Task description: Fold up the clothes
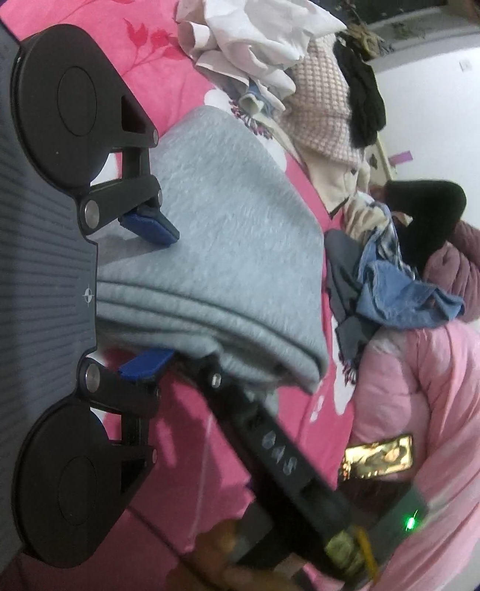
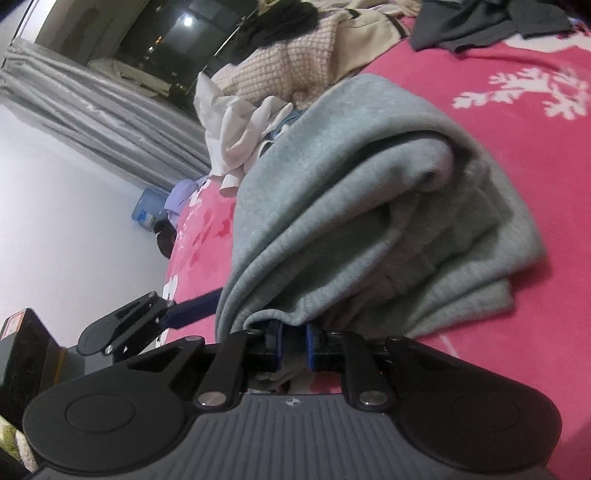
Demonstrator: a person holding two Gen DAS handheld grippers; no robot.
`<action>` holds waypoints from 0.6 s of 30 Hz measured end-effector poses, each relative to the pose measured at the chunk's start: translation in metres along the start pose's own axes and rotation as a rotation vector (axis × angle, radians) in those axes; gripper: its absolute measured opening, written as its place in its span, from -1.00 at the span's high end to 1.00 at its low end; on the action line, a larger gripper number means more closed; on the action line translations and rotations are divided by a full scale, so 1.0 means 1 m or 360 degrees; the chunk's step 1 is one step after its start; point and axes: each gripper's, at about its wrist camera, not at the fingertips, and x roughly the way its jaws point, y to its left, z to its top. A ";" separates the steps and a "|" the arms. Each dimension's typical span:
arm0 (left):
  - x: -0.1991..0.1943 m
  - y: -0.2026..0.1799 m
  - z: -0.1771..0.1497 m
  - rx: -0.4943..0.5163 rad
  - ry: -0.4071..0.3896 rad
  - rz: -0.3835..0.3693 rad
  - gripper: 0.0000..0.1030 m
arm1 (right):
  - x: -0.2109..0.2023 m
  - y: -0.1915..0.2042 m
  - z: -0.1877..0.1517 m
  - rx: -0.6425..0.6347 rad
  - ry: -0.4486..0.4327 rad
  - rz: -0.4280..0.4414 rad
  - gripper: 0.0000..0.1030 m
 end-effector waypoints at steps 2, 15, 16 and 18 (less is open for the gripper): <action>0.005 -0.003 0.001 0.0027 0.0011 0.0070 0.01 | -0.009 -0.005 -0.002 0.0054 -0.0007 0.0003 0.72; 0.015 -0.040 -0.011 0.0401 -0.0020 0.0313 0.14 | 0.000 -0.013 0.007 0.0194 0.0077 0.0110 0.66; 0.015 -0.040 -0.011 0.0401 -0.0027 0.0323 0.31 | 0.005 -0.014 0.006 0.0204 0.0088 0.0091 0.66; 0.013 -0.040 -0.013 0.0395 -0.0055 0.0352 0.48 | 0.008 -0.012 0.006 0.0187 0.0094 0.0092 0.66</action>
